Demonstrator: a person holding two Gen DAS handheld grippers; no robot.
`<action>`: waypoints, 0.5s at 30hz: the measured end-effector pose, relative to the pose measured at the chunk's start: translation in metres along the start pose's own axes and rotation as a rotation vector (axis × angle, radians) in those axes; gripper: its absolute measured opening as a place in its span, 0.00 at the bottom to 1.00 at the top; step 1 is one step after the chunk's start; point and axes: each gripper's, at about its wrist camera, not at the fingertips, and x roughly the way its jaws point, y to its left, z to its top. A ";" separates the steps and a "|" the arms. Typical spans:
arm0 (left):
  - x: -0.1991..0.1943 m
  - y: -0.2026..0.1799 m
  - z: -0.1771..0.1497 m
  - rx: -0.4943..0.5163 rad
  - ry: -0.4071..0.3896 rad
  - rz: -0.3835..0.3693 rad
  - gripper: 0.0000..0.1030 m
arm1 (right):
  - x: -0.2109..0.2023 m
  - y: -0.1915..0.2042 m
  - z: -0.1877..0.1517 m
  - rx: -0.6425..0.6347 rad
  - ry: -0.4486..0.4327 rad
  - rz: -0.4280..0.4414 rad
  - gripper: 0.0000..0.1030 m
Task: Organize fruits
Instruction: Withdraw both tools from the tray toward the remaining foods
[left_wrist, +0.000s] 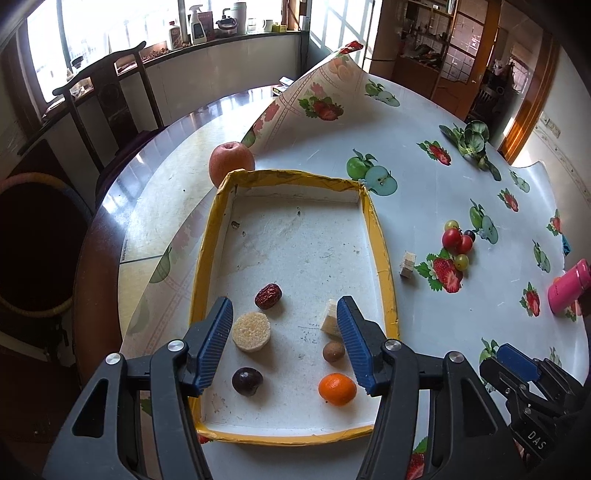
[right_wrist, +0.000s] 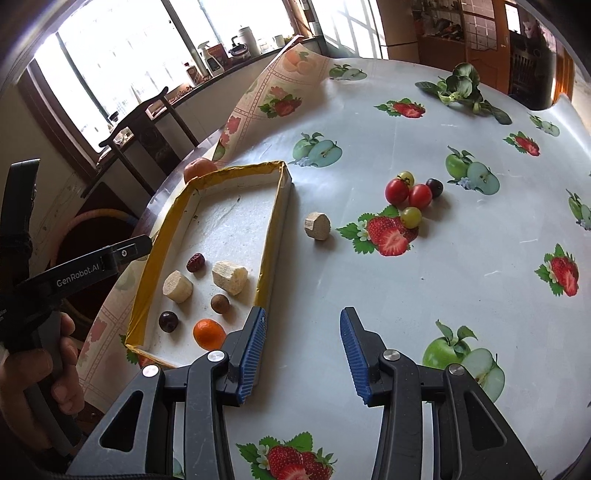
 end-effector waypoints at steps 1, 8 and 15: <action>0.000 -0.002 0.000 0.003 0.001 -0.003 0.56 | -0.001 -0.003 -0.001 0.006 -0.001 -0.003 0.42; -0.001 -0.018 -0.004 0.024 0.011 -0.027 0.56 | -0.007 -0.027 -0.010 0.053 -0.003 -0.019 0.42; 0.003 -0.050 -0.005 0.057 0.032 -0.126 0.56 | -0.011 -0.051 -0.015 0.101 -0.007 -0.035 0.42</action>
